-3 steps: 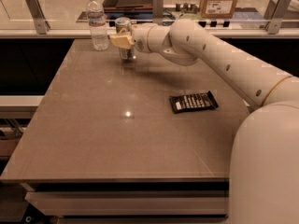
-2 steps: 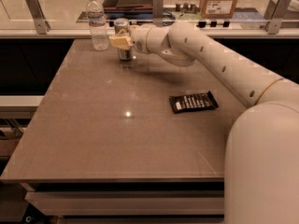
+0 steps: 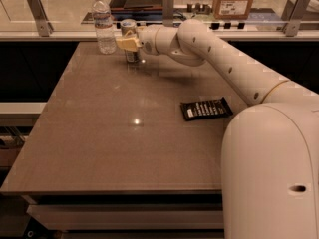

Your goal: Move redbull can near water bottle

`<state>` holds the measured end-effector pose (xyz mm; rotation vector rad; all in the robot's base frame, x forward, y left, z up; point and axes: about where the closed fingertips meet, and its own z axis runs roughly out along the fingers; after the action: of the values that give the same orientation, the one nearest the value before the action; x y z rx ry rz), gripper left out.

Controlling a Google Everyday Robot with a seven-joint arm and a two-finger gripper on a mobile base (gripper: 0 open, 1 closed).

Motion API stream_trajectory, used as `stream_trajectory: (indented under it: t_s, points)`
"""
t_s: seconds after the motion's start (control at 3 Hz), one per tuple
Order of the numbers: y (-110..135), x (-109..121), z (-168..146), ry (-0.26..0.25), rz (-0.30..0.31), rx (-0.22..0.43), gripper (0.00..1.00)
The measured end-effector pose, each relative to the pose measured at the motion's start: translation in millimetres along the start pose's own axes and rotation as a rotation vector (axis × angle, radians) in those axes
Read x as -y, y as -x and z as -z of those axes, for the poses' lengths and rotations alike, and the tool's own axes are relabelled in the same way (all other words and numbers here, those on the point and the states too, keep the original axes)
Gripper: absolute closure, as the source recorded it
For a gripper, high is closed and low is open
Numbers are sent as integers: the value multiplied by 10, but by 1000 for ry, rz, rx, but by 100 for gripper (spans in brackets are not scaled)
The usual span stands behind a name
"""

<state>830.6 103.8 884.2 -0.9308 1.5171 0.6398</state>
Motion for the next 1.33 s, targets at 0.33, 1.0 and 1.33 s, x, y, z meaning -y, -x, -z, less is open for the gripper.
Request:
stream_trajectory:
  t_s: [0.33,1.0,1.33]
  points:
    - [-21,18,-17,1,-1,2,82]
    - [-23,-29,-68,10,-3,2,35]
    - [-24,-50,-92,14,-3,2,14]
